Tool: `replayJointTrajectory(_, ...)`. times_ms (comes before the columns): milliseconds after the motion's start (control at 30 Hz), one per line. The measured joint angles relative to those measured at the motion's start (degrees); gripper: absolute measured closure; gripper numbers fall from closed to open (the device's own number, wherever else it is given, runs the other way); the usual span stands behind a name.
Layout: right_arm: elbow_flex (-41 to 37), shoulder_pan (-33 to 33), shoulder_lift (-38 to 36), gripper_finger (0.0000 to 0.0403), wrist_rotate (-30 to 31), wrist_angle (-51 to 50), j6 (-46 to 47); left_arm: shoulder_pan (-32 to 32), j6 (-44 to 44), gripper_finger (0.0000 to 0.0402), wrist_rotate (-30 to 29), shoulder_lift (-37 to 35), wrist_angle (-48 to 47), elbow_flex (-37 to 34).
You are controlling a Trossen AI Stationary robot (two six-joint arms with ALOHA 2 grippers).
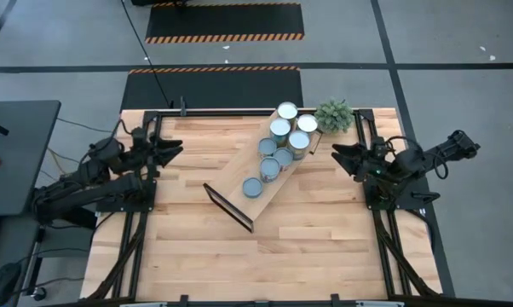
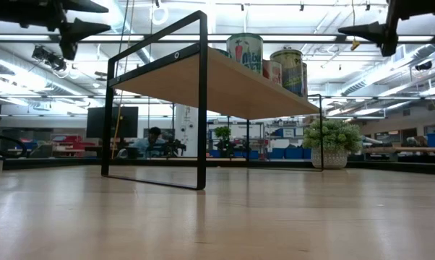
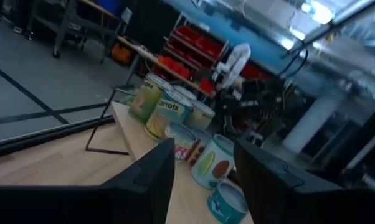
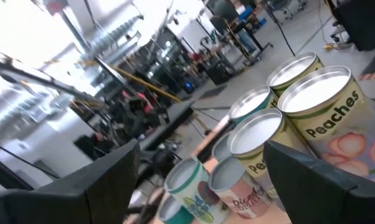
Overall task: Pick and place cans onto a shelf
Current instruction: Return to Home Position
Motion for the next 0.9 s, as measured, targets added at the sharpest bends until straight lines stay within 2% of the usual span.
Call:
replayJointTrajectory(333, -7.28, 0.00, -8.30, 0.0057, 0.30, 8.47, -3.00, 0.00, -2.82, 0.0230, -6.56, -10.73, -1.03, -2.96)
replayJointTrajectory(600, -12.60, 0.00, -16.23, 0.0057, 2.14, 9.97, -3.28, 0.00, -2.98, 0.0230, -7.59, -10.60, -0.76, -4.35)
replayJointTrajectory(767, -17.10, -0.11, -20.91, 0.0057, 4.08, 12.40, -3.59, -0.11, -6.64, 0.0230, -7.66, -10.38, 5.37, -9.73)
replayJointTrajectory(900, -20.21, -0.29, -20.98, 0.0057, 4.27, 16.01, -2.81, -0.22, -9.17, 0.0230, -7.99, -10.44, 12.26, -14.31)
